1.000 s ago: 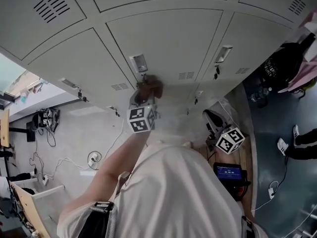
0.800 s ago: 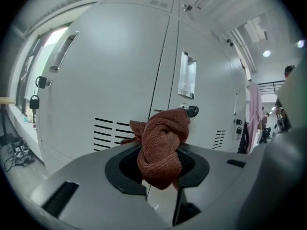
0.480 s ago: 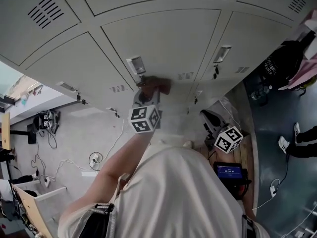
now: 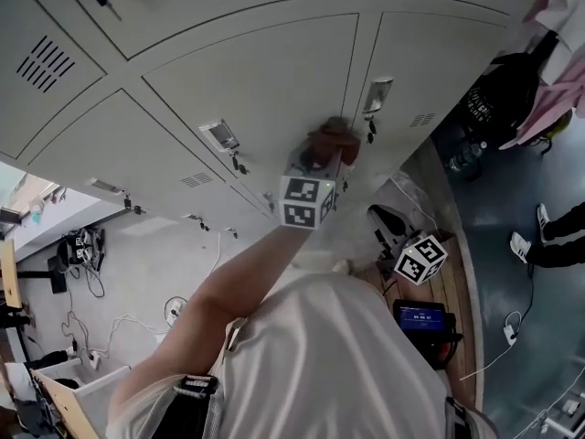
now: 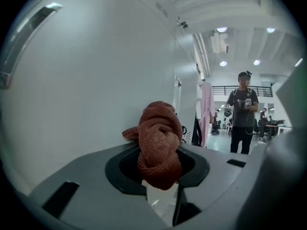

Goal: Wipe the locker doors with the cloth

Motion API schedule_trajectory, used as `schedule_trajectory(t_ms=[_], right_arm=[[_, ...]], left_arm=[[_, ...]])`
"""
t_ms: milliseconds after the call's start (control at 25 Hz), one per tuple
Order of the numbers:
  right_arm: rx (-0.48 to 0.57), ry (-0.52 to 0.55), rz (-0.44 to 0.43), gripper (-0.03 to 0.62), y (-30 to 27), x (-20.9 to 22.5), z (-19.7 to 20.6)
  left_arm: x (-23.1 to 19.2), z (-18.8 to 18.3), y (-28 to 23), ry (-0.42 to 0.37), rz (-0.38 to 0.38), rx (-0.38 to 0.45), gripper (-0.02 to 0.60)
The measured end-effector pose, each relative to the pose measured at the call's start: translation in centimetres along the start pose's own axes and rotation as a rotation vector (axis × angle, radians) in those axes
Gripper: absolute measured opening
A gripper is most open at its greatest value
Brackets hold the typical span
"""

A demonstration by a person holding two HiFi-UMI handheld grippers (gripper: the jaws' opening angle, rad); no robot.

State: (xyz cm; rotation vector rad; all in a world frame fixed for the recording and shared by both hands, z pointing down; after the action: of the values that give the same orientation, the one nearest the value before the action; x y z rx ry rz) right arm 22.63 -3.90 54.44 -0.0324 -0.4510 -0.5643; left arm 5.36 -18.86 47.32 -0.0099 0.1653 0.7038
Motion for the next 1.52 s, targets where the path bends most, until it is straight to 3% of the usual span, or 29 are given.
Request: schedule_trajectory(t_ms=[160, 360, 560, 800, 920, 1120, 1320, 1520], right_arm=[[0.012, -0.009, 0.017, 0.029, 0.6, 0.6, -0.3], [-0.013, -0.01, -0.005, 0.029, -0.3, 0.8, 0.0], [-0.058, -0.026, -0.091, 0.029, -3.1, 0.1, 1.0], [-0.1, -0.041, -0.181, 0.029, -6.2, -0.9, 1.8], [-0.114, -0.044, -0.208, 0.029, -7.1, -1.2, 2.0], [-0.122, -0.048, -0.219, 0.029, -7.4, -1.5, 2.3], [-0.12, -0.047, -0.199, 0.029, -6.6, -1.1, 2.3], [-0.096, -0.044, -0.162, 0.029, -5.4, -0.5, 1.8]], left_arm=[[1.7, -1.8, -1.4, -0.001, -0.002, 0.02, 0.114], [-1.0, -4.2, 2.5, 0.094, -0.177, 0.081, 0.114], [-5.1, -5.4, 7.6, 0.256, -0.343, 0.107, 0.114], [-8.9, -7.8, 12.9, 0.311, -0.489, 0.199, 0.114], [-10.0, -8.7, 15.7, 0.253, -0.539, 0.215, 0.114], [-11.7, -9.3, 18.6, 0.075, -0.654, 0.22, 0.114], [-9.7, -10.1, 15.3, -0.128, -0.501, 0.142, 0.112], [-6.6, -9.0, 11.0, -0.136, -0.334, 0.085, 0.112]])
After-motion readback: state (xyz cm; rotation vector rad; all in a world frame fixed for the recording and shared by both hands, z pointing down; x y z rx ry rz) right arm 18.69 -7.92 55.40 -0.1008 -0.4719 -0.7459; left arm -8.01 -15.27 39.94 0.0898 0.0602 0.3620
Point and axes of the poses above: the fingertips, and each gripper's own axes: y backward along the fingers, x to its right, z out of its underside, the point moved 8 cm from there along y, backward along the fingers, and after that the axes turned 12 degrees about x, right-handed, at the moved point
